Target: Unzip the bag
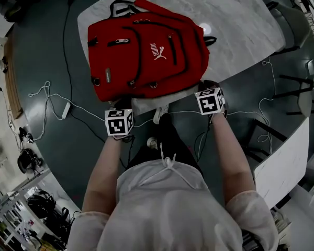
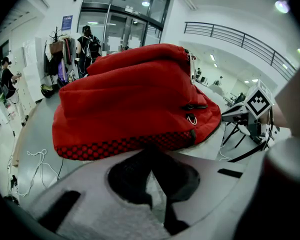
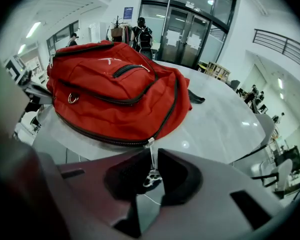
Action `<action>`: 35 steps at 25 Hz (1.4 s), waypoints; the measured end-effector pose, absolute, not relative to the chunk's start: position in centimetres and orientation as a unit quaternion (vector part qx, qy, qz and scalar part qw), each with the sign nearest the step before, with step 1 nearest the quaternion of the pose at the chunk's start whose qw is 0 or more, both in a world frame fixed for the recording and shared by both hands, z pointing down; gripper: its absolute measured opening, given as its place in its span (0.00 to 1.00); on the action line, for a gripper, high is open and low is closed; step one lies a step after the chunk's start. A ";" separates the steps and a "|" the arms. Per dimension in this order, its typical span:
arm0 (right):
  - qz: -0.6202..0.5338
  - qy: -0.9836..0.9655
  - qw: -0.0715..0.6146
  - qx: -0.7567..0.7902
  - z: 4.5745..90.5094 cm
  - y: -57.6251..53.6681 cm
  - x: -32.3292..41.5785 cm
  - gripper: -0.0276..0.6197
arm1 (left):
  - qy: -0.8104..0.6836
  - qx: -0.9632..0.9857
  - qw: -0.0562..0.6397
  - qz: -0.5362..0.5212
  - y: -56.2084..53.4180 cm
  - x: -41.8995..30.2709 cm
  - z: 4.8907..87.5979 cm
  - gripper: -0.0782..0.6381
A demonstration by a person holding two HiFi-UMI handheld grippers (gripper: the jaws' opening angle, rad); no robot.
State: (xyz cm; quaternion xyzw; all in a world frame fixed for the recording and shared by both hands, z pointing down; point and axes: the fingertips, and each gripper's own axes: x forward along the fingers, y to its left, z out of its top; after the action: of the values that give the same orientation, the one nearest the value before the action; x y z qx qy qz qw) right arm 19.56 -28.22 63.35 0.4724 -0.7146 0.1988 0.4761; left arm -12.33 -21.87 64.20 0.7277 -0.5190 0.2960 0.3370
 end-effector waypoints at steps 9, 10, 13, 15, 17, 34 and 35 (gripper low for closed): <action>0.228 -0.750 0.381 0.490 59.6 -23.3 15.8 0.09 | -0.530 0.725 0.376 0.229 -18.9 -11.9 61.8 0.14; 0.227 -0.758 0.372 0.486 59.0 -22.7 14.8 0.09 | -0.530 0.732 0.367 0.221 -18.6 -11.5 60.9 0.14; 0.225 -0.779 0.339 0.477 57.1 -20.9 11.9 0.09 | -0.527 0.756 0.338 0.191 -17.4 -10.4 57.5 0.14; 0.220 -0.796 0.312 0.470 55.1 -19.7 9.9 0.09 | -0.526 0.772 0.316 0.167 -16.6 -9.7 54.6 0.14; 0.206 -0.813 0.280 0.466 52.5 -18.9 8.1 0.09 | -0.524 0.789 0.288 0.139 -16.1 -9.3 51.2 0.14; 0.068 -0.887 0.114 0.443 35.2 -12.6 -0.7 0.08 | -0.509 0.854 0.101 -0.033 -10.9 -9.8 29.9 0.14; 0.065 -0.888 0.108 0.443 34.6 -12.5 -0.9 0.08 | -0.508 0.856 0.094 -0.036 -10.7 -9.7 29.5 0.14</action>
State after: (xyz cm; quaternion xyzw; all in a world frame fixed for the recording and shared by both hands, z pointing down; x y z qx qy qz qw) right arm -0.90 -12.47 34.56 0.4430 -0.8877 0.0646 0.1076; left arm -9.73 -10.74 29.47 0.8556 -0.5077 -0.0361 0.0939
